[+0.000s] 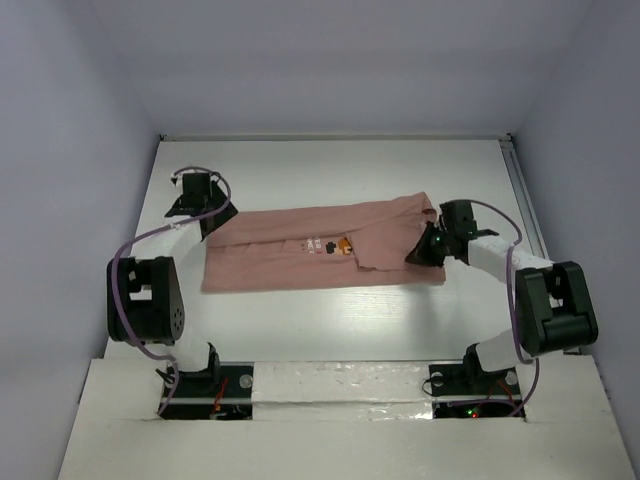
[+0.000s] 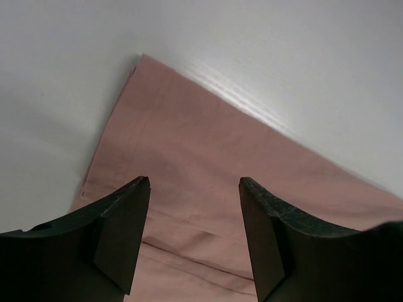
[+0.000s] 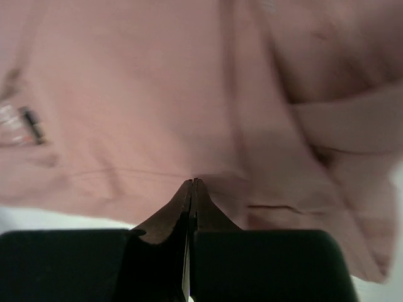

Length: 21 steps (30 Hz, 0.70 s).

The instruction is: Fold and stack the t-shirts

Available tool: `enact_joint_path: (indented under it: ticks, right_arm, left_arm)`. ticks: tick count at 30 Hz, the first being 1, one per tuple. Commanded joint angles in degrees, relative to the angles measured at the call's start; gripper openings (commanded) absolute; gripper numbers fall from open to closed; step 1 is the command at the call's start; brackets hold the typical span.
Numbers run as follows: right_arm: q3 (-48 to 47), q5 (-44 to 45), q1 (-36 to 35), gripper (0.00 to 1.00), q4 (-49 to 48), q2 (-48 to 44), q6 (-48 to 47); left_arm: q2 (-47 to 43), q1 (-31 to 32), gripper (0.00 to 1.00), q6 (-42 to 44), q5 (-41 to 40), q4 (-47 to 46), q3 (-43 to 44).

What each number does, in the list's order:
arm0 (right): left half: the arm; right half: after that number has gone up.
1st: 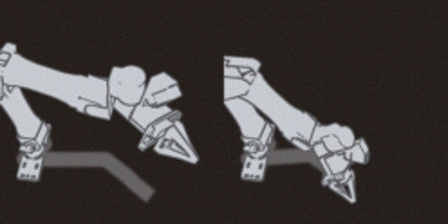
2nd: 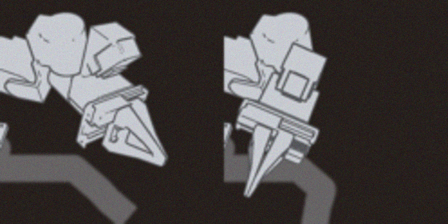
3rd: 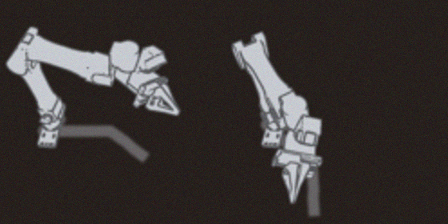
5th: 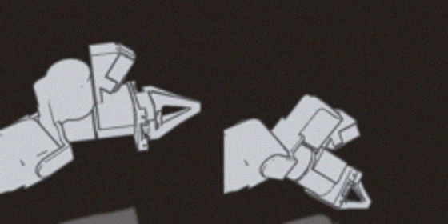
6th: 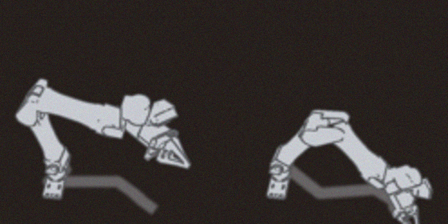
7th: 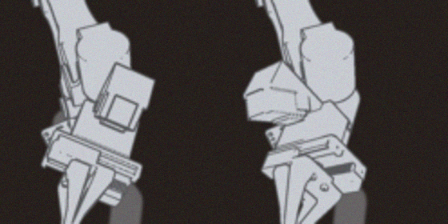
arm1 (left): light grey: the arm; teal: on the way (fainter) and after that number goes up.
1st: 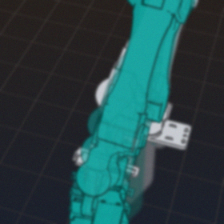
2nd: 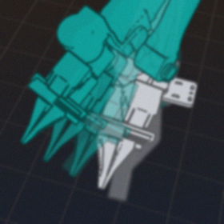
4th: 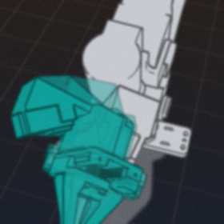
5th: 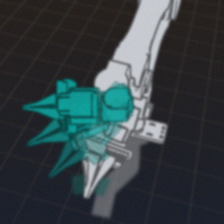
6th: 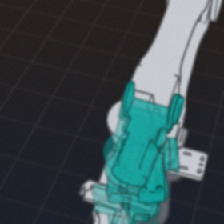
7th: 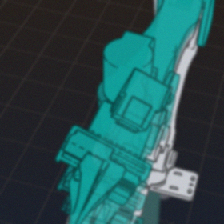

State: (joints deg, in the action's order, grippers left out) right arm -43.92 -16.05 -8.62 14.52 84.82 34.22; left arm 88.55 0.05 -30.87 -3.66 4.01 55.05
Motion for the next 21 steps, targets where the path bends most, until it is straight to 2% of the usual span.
enact_joint_path:
  ticks: [1,4,8,11,15,17,20,21]
  right_arm:
    - [2.34,4.17,0.62,0.0,-0.57,0.0,2.34]
    - [3.84,11.8,0.62,0.0,3.03,-1.23,3.83]
    - [6.04,15.7,2.38,0.0,5.33,-6.58,5.25]
    - [2.46,13.69,2.38,0.0,7.79,-9.66,2.71]
    - [-2.03,7.63,2.38,0.1,8.59,-12.48,1.73]
    - [-5.55,6.04,-0.07,0.11,7.63,-10.65,1.99]
    - [-9.68,6.91,-3.75,0.05,3.95,-2.4,2.96]
    - [-10.47,6.83,-3.77,0.02,2.72,2.67,4.18]
  left_arm:
    - [2.58,-0.84,0.56,0.03,0.58,0.21,-1.43]
    - [4.34,-3.12,0.55,-1.38,3.39,-0.49,-2.22]
    - [5.31,-5.15,0.55,-2.0,4.98,-0.15,-2.84]
    - [3.92,-6.47,0.55,-1.74,5.77,0.56,-2.49]
    - [-1.08,-6.47,0.55,-2.26,7.52,2.23,-0.3]
    - [-4.25,-5.07,0.55,-2.96,6.65,2.58,1.46]
    - [-10.05,-0.25,0.55,-2.53,4.02,3.28,3.48]
    - [-10.59,1.34,0.51,-2.0,1.92,3.63,4.01]
